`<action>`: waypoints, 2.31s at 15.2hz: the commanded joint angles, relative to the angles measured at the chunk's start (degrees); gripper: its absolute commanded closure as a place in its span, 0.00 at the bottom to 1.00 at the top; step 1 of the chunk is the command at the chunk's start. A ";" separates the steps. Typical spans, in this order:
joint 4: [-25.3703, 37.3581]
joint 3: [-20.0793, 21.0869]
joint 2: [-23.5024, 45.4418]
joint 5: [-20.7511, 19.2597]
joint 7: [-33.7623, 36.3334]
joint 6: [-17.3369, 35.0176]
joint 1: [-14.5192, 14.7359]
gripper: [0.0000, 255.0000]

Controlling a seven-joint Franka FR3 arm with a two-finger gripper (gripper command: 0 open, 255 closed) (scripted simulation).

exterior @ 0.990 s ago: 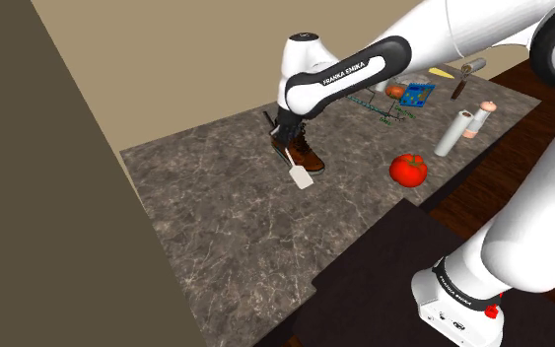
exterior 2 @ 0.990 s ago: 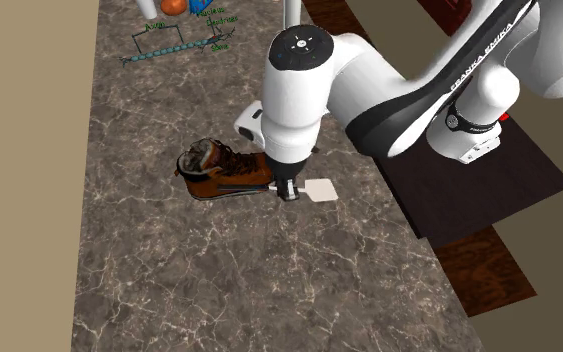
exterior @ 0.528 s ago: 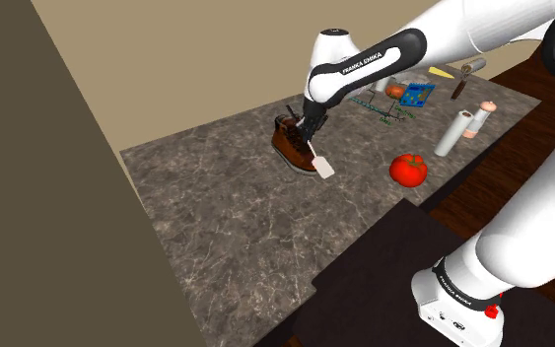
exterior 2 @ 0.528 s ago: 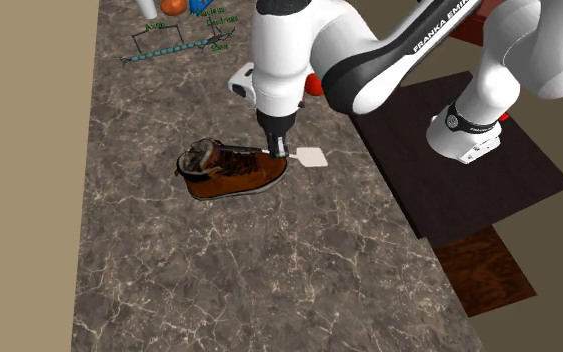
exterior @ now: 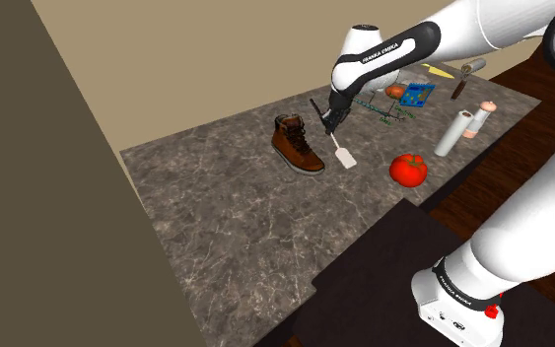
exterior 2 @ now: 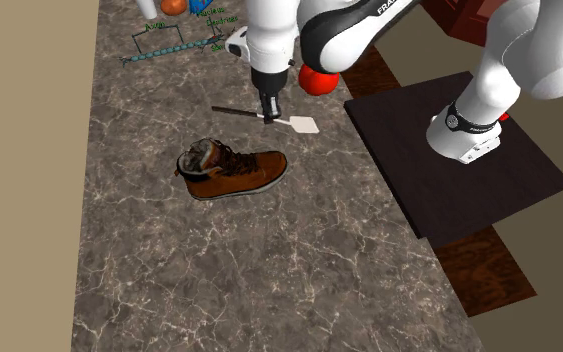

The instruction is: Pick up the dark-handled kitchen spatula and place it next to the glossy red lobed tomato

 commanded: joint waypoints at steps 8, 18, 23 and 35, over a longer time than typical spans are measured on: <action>3.86 -4.73 2.84 2.02 -13.35 -1.23 -7.22 1.00; 14.64 -8.70 10.27 4.62 -26.78 -5.07 -15.43 1.00; 22.77 -9.99 15.63 6.00 -32.65 -8.16 -19.70 1.00; 22.13 -9.65 21.10 7.16 -34.36 -2.15 -20.71 1.00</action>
